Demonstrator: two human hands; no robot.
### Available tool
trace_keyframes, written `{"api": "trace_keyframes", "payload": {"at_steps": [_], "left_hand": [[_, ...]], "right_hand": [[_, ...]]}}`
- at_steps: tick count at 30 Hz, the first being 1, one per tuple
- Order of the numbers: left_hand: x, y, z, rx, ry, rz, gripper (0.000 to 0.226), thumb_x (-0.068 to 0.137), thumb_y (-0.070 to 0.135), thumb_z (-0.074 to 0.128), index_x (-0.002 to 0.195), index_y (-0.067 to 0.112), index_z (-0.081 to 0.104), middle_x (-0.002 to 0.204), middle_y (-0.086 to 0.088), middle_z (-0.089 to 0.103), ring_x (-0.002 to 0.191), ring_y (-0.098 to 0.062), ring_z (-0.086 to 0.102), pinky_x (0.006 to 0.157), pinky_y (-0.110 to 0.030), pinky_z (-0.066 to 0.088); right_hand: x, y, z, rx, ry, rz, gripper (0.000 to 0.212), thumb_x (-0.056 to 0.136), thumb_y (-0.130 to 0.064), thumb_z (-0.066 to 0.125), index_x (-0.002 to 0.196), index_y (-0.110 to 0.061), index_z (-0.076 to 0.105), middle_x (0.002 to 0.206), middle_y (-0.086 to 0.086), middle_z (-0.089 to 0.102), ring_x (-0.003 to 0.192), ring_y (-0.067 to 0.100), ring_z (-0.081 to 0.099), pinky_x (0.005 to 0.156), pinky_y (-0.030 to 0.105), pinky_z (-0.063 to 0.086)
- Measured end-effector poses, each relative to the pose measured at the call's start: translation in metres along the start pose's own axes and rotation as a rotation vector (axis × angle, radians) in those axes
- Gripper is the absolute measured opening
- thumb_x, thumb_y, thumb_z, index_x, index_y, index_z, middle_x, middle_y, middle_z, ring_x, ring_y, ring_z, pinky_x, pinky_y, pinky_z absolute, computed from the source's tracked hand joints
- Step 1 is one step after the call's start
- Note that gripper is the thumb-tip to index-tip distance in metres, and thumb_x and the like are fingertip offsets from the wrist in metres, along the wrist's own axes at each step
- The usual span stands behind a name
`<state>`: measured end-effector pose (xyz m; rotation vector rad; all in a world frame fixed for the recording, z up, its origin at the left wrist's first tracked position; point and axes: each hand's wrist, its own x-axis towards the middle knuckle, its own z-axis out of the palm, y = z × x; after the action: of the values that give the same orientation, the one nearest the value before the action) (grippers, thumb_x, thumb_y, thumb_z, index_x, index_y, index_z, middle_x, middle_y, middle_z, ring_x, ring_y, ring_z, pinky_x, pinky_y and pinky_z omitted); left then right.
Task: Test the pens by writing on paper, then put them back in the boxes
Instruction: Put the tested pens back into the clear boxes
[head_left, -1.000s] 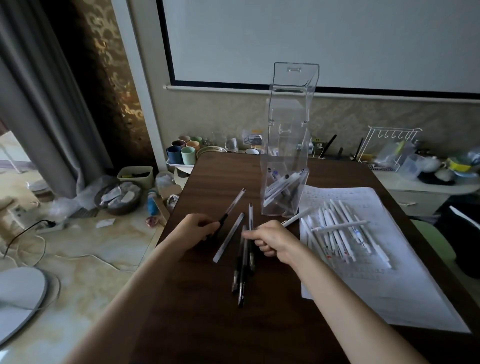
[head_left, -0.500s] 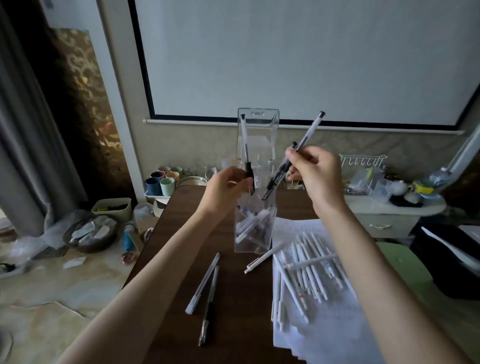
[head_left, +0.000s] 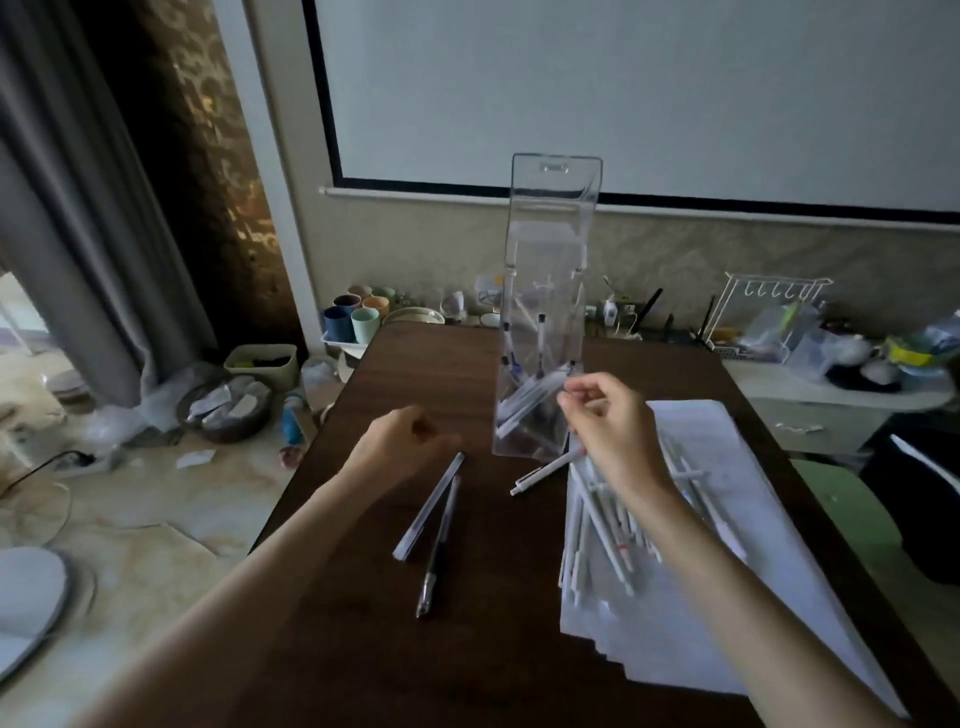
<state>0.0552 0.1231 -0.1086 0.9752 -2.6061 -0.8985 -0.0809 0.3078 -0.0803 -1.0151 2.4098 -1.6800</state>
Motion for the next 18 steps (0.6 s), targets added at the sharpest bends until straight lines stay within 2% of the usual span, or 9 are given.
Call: {"api": "trace_keyframes", "payload": {"at_steps": [1, 3, 6, 9, 12, 14, 16, 18], "left_hand": [[-0.005, -0.012, 0.004, 0.041, -0.063, -0.043, 0.034, 0.077, 0.050, 0.069, 0.090, 0.019, 0.061, 0.088, 0.005, 0.062, 0.081, -0.013, 0.059, 0.070, -0.028, 0.050], [-0.016, -0.027, 0.009, 0.097, -0.151, -0.067, 0.035, 0.073, 0.052, 0.071, 0.085, 0.022, 0.059, 0.086, 0.006, 0.060, 0.077, -0.011, 0.058, 0.068, -0.030, 0.050], [-0.026, -0.037, 0.009, 0.169, -0.187, -0.069, 0.023, 0.077, 0.042, 0.073, 0.073, 0.026, 0.057, 0.079, 0.006, 0.061, 0.071, -0.009, 0.058, 0.059, -0.026, 0.046], [-0.030, -0.045, 0.005, 0.230, -0.142, -0.101, 0.021, 0.081, 0.029, 0.069, 0.065, 0.022, 0.058, 0.072, 0.004, 0.063, 0.071, -0.013, 0.061, 0.061, -0.029, 0.048], [-0.033, -0.051, -0.003, 0.164, -0.173, -0.102, 0.025, 0.086, 0.024, 0.064, 0.063, 0.015, 0.062, 0.058, 0.003, 0.061, 0.056, -0.008, 0.059, 0.052, -0.022, 0.044], [-0.034, -0.047, -0.008, -0.059, -0.140, -0.094, 0.025, 0.090, 0.021, 0.061, 0.069, 0.007, 0.061, 0.050, 0.002, 0.060, 0.043, -0.008, 0.056, 0.046, -0.019, 0.044], [-0.035, -0.034, -0.015, -0.291, -0.056, -0.036, 0.019, 0.091, 0.016, 0.059, 0.076, 0.005, 0.058, 0.050, -0.001, 0.062, 0.044, -0.009, 0.060, 0.046, -0.020, 0.048], [-0.032, -0.010, -0.025, -0.460, -0.018, 0.047, 0.011, 0.092, 0.013, 0.057, 0.084, 0.005, 0.056, 0.057, -0.004, 0.064, 0.051, -0.013, 0.064, 0.050, -0.023, 0.052]], "right_hand": [[-0.013, 0.003, 0.008, -0.027, -0.066, 0.002, 0.002, 0.087, -0.013, 0.065, 0.087, -0.014, 0.063, 0.073, -0.008, 0.059, 0.067, 0.005, 0.056, 0.060, 0.013, 0.042], [-0.035, 0.006, 0.027, -0.084, -0.263, 0.045, 0.011, 0.087, -0.023, 0.066, 0.083, -0.012, 0.063, 0.072, -0.006, 0.059, 0.066, 0.003, 0.055, 0.059, 0.013, 0.040], [-0.056, 0.004, 0.060, -0.229, -0.466, 0.141, 0.025, 0.084, -0.043, 0.066, 0.083, -0.018, 0.063, 0.073, -0.006, 0.059, 0.071, 0.009, 0.058, 0.064, 0.025, 0.044], [-0.066, -0.006, 0.088, -0.444, -0.513, 0.212, 0.035, 0.081, -0.056, 0.063, 0.084, -0.021, 0.056, 0.083, -0.004, 0.061, 0.083, 0.017, 0.061, 0.066, 0.030, 0.042], [-0.066, -0.015, 0.104, -0.628, -0.502, 0.224, 0.033, 0.087, -0.043, 0.059, 0.101, -0.013, 0.057, 0.106, 0.005, 0.064, 0.100, 0.026, 0.061, 0.074, 0.032, 0.042], [-0.061, -0.018, 0.102, -0.582, -0.527, 0.282, 0.027, 0.086, -0.035, 0.059, 0.097, -0.010, 0.059, 0.103, 0.007, 0.064, 0.099, 0.028, 0.062, 0.071, 0.031, 0.042], [-0.054, -0.018, 0.088, -0.388, -0.521, 0.319, 0.023, 0.084, -0.033, 0.062, 0.079, -0.010, 0.060, 0.083, 0.008, 0.064, 0.082, 0.026, 0.065, 0.066, 0.032, 0.043], [-0.045, -0.019, 0.064, -0.141, -0.410, 0.289, 0.023, 0.087, -0.027, 0.062, 0.076, -0.007, 0.060, 0.069, 0.007, 0.061, 0.062, 0.020, 0.060, 0.060, 0.034, 0.046]]}}
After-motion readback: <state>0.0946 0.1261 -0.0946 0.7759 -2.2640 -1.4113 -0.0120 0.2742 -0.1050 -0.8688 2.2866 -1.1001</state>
